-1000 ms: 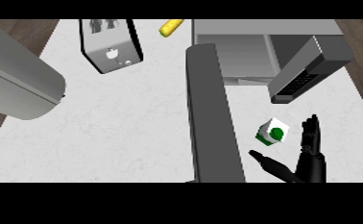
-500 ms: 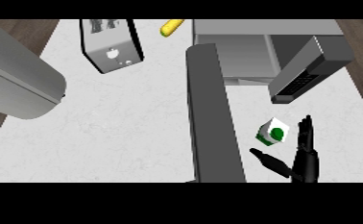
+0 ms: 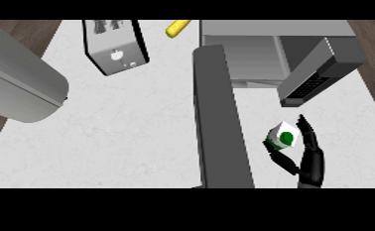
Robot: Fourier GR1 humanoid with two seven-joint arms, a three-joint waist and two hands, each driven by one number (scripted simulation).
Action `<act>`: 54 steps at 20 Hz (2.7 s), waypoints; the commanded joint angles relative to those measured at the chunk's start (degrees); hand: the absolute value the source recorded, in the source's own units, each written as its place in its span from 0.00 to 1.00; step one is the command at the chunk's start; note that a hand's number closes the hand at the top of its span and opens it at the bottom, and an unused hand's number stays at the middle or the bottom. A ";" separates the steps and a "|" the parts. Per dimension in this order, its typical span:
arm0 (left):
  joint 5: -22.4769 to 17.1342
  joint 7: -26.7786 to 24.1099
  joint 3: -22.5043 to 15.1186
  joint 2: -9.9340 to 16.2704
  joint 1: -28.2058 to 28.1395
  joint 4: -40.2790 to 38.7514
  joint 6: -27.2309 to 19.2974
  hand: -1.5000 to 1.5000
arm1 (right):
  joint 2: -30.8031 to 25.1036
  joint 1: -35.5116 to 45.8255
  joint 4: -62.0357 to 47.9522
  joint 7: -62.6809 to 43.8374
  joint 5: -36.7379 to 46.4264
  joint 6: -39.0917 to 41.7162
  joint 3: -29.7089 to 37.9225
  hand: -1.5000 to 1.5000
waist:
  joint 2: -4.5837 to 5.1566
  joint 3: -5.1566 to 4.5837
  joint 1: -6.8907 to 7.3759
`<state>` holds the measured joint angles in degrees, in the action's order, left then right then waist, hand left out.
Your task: Pick up the milk, place it into the microwave and close the microwave
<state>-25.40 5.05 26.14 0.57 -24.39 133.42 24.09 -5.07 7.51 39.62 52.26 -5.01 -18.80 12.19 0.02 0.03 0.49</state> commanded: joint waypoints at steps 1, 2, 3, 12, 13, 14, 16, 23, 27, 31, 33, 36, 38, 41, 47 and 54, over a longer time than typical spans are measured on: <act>0.10 -1.08 0.61 -0.54 -0.76 -0.79 1.62 0.00 | -1.43 7.07 -10.84 5.04 -0.68 1.91 2.44 1.00 | 0.06 0.02 0.24; -4.07 3.09 3.54 3.45 3.08 -0.50 -1.01 0.00 | -0.80 7.14 -11.79 7.30 -0.93 3.37 2.47 1.00 | 0.12 0.05 0.21; 0.72 -1.45 -0.08 -0.51 -0.48 -0.76 0.37 0.00 | -1.44 5.78 -8.60 6.04 1.76 2.90 -0.46 1.00 | 0.04 0.01 0.20; -1.59 -1.50 3.74 0.87 -0.78 -1.47 2.62 0.00 | -0.65 7.30 -7.72 11.50 2.34 3.66 -0.42 1.00 | -0.03 -0.01 0.03; -3.43 -0.14 3.99 2.86 2.50 -3.71 0.87 0.00 | -2.70 9.97 -9.02 10.69 2.61 6.96 -0.74 1.00 | 0.09 0.02 0.07; -2.04 -2.78 3.23 -0.17 -1.09 -2.19 3.03 0.00 | -3.41 12.88 -11.17 9.38 2.74 8.80 -0.95 1.00 | 0.14 0.05 0.89; -1.56 -0.90 2.79 2.41 3.77 -5.35 1.14 0.00 | -6.45 13.39 -11.81 10.11 4.64 14.76 -3.43 1.00 | 0.37 0.08 0.43; -7.01 2.62 4.29 2.56 0.14 -0.54 1.13 0.00 | -7.24 15.08 -12.22 11.33 5.63 26.73 -7.02 1.00 | 0.02 0.05 0.50; -4.08 -0.46 4.08 -0.46 -3.48 -0.20 4.19 0.00 | -5.24 14.56 -5.60 6.37 5.47 27.74 -9.25 1.00 | -0.24 -0.06 -0.07; -0.38 -5.93 0.70 -0.49 -4.92 -3.76 3.50 0.00 | -3.25 11.60 5.27 1.13 5.97 22.41 -10.93 1.00 | -0.28 -0.11 -0.37; -4.83 -3.49 7.90 -0.29 -4.68 -2.71 6.77 0.00 | -5.96 12.35 9.85 -5.12 4.27 24.53 -9.92 1.00 | -0.29 -0.09 -0.27; -4.86 -3.68 8.13 0.84 -1.53 -6.38 7.84 0.00 | -1.92 12.96 12.64 -8.82 6.98 17.62 -11.69 1.00 | -0.18 -0.07 -0.26; -9.03 1.51 8.84 2.21 -2.49 -2.03 5.89 0.00 | -1.18 16.30 11.63 -11.41 6.86 16.86 -11.15 1.00 | -0.14 -0.04 -0.02; -5.21 0.18 7.82 1.92 1.31 -5.74 5.32 0.00 | -0.54 22.98 8.61 -14.55 8.50 13.82 -10.72 1.00 | 0.01 -0.03 0.13; -6.48 -0.77 9.89 4.96 3.59 -9.96 6.08 0.00 | -0.93 31.32 1.09 -18.26 15.60 5.39 -11.98 1.00 | 0.22 -0.04 0.45; -2.87 -1.95 7.96 3.10 5.49 -11.25 6.30 0.00 | -0.92 44.10 -16.82 -16.02 18.40 -2.52 -7.88 1.00 | 1.03 0.03 2.12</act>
<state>-29.19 3.05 34.20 2.30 -22.05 124.91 30.86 -6.83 46.23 30.85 35.33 11.57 -15.86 2.82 0.53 0.05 1.80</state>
